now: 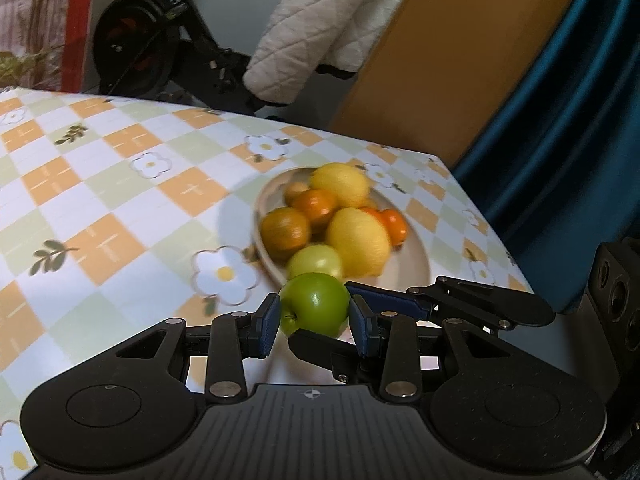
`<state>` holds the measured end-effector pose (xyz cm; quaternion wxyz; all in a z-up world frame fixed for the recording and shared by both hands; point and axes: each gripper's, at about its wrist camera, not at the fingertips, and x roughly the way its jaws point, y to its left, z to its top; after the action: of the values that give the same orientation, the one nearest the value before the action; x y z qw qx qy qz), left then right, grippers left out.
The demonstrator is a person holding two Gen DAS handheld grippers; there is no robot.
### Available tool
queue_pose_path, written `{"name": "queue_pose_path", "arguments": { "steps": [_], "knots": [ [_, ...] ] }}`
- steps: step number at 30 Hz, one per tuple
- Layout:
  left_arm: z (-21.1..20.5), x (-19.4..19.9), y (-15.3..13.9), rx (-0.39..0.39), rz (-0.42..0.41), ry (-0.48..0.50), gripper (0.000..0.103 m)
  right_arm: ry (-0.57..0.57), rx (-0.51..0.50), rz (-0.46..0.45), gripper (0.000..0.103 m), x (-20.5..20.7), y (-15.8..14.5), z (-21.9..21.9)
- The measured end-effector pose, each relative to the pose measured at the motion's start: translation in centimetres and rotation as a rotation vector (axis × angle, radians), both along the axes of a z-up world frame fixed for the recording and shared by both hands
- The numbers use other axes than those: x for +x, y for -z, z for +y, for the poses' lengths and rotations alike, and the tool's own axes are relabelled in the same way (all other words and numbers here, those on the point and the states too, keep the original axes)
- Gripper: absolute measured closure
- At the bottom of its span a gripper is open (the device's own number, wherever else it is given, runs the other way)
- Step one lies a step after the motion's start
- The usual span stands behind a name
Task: Organize fruits
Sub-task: 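Carry the green apple between both grippers onto the plate, then open both grippers to release the green apple on the plate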
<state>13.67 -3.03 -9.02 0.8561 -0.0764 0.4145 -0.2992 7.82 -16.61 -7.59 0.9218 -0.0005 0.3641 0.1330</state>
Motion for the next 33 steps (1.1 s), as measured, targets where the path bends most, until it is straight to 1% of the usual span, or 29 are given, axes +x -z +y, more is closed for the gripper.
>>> {"name": "queue_pose_path", "arguments": {
  "steps": [8, 18, 27, 33],
  "knots": [
    [-3.9, 0.2, -0.3, 0.013, -0.006, 0.062, 0.063, 0.084, 0.003, -0.022, 0.058, -1.2, -0.4, -3.4],
    [-7.8, 0.9, 0.6, 0.032, 0.010, 0.122, 0.063, 0.180, 0.013, -0.014, 0.058, -2.1, 0.4, -7.2],
    [-8.9, 1.4, 1.2, 0.050, 0.024, 0.125, 0.063, 0.217, 0.013, 0.004, 0.058, -1.8, 1.3, -8.2],
    [-9.2, 1.6, 1.8, 0.067, 0.031, 0.119, 0.063, 0.216, 0.010, 0.015, 0.061, -1.7, 1.6, -8.1]
  ]
}}
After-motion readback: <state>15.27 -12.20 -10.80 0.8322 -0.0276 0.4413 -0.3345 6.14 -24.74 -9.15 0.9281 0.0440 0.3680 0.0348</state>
